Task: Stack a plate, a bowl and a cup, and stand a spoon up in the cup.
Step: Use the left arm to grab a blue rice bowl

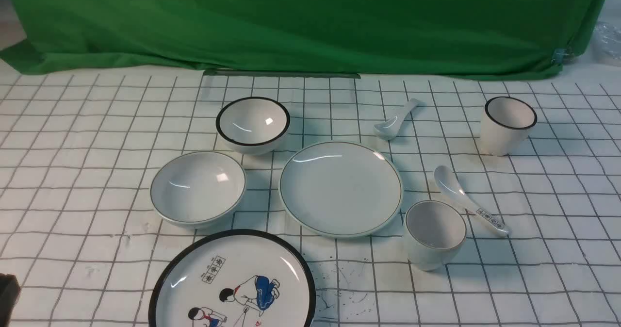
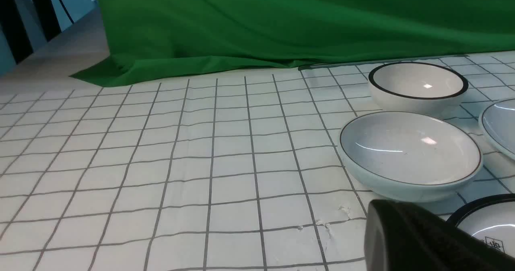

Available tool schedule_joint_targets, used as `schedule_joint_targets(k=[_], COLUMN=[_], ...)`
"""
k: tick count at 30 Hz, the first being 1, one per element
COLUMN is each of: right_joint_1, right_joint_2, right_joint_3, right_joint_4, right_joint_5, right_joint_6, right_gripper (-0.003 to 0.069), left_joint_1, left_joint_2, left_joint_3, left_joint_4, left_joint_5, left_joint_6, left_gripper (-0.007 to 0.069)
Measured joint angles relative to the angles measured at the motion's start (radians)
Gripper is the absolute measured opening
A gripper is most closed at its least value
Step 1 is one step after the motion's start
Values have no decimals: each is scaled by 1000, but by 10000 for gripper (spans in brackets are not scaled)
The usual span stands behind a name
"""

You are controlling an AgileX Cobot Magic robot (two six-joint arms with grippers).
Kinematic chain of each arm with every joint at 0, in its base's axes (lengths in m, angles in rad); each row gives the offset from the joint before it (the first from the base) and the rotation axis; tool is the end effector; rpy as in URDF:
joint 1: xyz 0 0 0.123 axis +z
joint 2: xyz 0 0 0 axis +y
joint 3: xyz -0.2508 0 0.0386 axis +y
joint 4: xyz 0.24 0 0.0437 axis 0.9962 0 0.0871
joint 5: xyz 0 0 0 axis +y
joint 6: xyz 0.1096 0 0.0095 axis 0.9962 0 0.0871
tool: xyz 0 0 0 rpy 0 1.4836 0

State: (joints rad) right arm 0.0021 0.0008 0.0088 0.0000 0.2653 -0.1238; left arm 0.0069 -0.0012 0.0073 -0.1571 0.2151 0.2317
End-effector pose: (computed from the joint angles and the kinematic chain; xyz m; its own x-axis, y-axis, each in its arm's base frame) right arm 0.0977 0.0002 0.1826 -0.1849 -0.1239 -0.9749 -0.0251 0.9923 -0.1213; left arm 0.0984 -0.0030 0.1890 -0.1286 0.0772 -0.9887 0.0364 0.9967 0.0730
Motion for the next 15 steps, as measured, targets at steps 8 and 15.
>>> schedule_joint_targets(k=[8,15], right_joint_1=[0,0], right_joint_2=[0,0], right_joint_3=[0,0], right_joint_4=[0,0], right_joint_5=[0,0], right_joint_6=[0,0], right_gripper=[240,240], left_joint_1=[0,0], left_joint_2=[0,0], left_joint_3=[0,0], left_joint_4=[1,-330], left_joint_5=[0,-189], left_joint_6=[9,-49], left_gripper=[4,4])
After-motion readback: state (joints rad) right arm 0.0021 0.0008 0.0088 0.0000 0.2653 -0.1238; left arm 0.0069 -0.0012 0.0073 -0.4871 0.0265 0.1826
